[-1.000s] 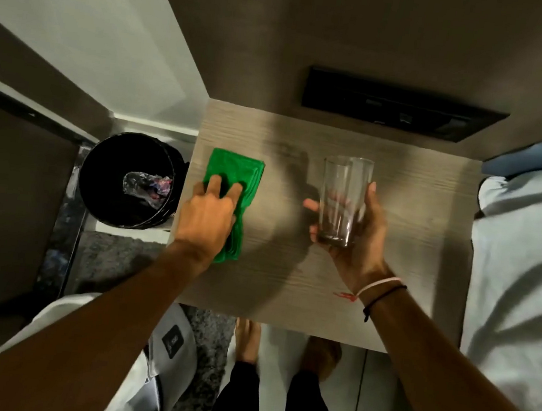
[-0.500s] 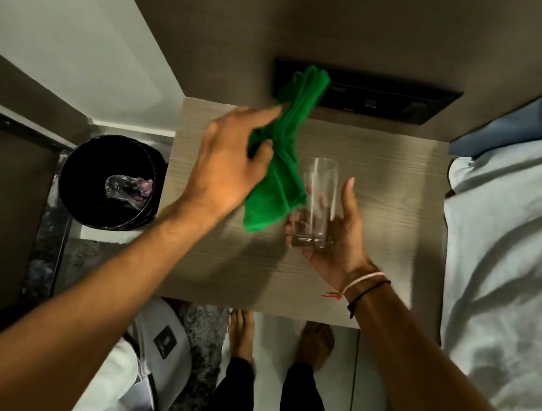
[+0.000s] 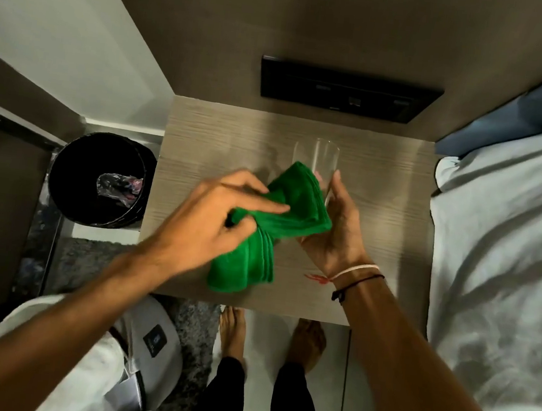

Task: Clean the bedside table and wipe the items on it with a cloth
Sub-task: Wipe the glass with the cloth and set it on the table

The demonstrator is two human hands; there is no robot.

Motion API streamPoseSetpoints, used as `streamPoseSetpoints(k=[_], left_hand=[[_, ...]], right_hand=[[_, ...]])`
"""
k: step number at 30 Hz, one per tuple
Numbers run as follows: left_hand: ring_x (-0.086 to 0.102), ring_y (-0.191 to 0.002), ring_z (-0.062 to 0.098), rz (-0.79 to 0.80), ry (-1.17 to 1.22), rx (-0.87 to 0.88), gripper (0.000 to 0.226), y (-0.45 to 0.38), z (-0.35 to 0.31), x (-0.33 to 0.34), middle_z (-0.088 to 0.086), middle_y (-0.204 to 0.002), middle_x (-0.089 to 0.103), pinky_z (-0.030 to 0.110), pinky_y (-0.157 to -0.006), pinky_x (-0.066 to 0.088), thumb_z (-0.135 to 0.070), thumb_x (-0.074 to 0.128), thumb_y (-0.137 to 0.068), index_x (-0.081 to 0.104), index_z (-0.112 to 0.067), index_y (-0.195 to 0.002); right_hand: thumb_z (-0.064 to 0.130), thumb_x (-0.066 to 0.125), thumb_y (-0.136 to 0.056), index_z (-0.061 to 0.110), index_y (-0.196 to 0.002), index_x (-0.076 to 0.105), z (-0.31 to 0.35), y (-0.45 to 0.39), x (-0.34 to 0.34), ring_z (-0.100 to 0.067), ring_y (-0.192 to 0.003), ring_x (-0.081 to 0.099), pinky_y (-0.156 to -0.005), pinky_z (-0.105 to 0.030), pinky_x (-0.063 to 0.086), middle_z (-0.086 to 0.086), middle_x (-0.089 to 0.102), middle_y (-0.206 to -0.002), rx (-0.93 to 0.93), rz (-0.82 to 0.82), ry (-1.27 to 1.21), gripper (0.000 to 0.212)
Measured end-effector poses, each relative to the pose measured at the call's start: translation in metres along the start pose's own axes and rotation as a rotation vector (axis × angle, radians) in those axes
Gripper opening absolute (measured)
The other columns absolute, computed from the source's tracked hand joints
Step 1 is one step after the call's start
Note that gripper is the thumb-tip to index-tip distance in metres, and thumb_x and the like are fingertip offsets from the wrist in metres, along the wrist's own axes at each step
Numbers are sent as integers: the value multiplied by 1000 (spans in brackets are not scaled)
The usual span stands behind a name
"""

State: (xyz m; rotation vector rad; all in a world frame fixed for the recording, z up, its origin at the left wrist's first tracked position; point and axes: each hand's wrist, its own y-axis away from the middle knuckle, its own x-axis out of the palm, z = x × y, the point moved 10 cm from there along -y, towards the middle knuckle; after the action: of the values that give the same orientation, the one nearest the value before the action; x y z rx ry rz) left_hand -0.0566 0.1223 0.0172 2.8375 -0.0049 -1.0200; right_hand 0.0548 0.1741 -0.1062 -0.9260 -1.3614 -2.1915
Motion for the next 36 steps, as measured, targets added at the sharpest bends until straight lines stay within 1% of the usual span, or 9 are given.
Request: streamPoseSetpoints(k=[6,11,14,19,22,25,27,31,36], left_hand=[[57,-104,12,-413,-95,-50,48,-39,7,-59,11,-115,62,24,-94,50,6,56,-86,68,-17,-126],[60,-106,26,-246,-215,18,44,-48,-8,-18,13,-122,59,44,-89,55,1,57,-89,69,-22,-125],[59,-95,18,-117,-180,103,44,-21,-12,2,14,-122,58,34,-83,56,4,60,-87,70,-20,-123],[49,-88,-14,9,-92,132,45,11,-10,1,5,-123,63,9,-83,44,8,62,-85,75,-23,-115],[60,-97,8,-212,-69,66,43,4,-3,-34,9,-121,64,30,-85,56,7,57,-86,72,-18,-118],[62,-103,21,-363,-70,9,46,-16,0,-50,11,-121,62,38,-91,55,5,53,-84,72,-18,-120],[60,-106,26,-316,-127,-23,44,-30,-2,-38,12,-124,60,46,-87,55,3,54,-87,72,-20,-120],[58,-105,28,-179,-218,10,39,-29,-10,-10,10,-127,60,47,-81,55,-1,57,-88,75,-22,-115],[61,-106,21,69,-101,136,40,1,-18,11,7,-124,62,40,-86,57,4,61,-85,76,-21,-112]], right_hand=[[47,83,-65,15,-120,66,-13,0,20,-15,-82,61,-69,-29,53,-3,64,-103,-1,51,-5,66],[61,38,-98,16,-133,57,-18,-7,19,-26,-104,62,-88,-39,51,-12,61,-125,-4,-75,-108,61],[43,30,-101,11,-128,59,-10,-9,5,-24,-96,61,-84,-35,48,-13,62,-118,-31,-135,-39,51],[51,41,-98,12,-130,50,-13,-5,11,-24,-101,60,-94,-38,48,-14,58,-119,60,-9,38,51],[47,55,-92,12,-122,63,-16,-3,16,-25,-103,60,-92,-38,46,-11,64,-117,11,38,71,47],[41,71,-81,10,-133,57,-25,-6,21,-32,-121,45,-111,-43,30,-18,50,-141,-25,34,29,62],[48,57,-93,12,-137,54,-33,-8,27,-33,-126,46,-115,-48,31,-17,49,-147,-32,22,-9,57],[46,40,-95,15,-113,67,-26,-12,11,-27,-97,64,-86,-40,49,-9,69,-106,-66,-71,-143,45],[42,76,-59,16,-102,60,-6,-7,9,-26,-97,63,-86,-39,54,-17,62,-126,-114,-16,-117,53]])
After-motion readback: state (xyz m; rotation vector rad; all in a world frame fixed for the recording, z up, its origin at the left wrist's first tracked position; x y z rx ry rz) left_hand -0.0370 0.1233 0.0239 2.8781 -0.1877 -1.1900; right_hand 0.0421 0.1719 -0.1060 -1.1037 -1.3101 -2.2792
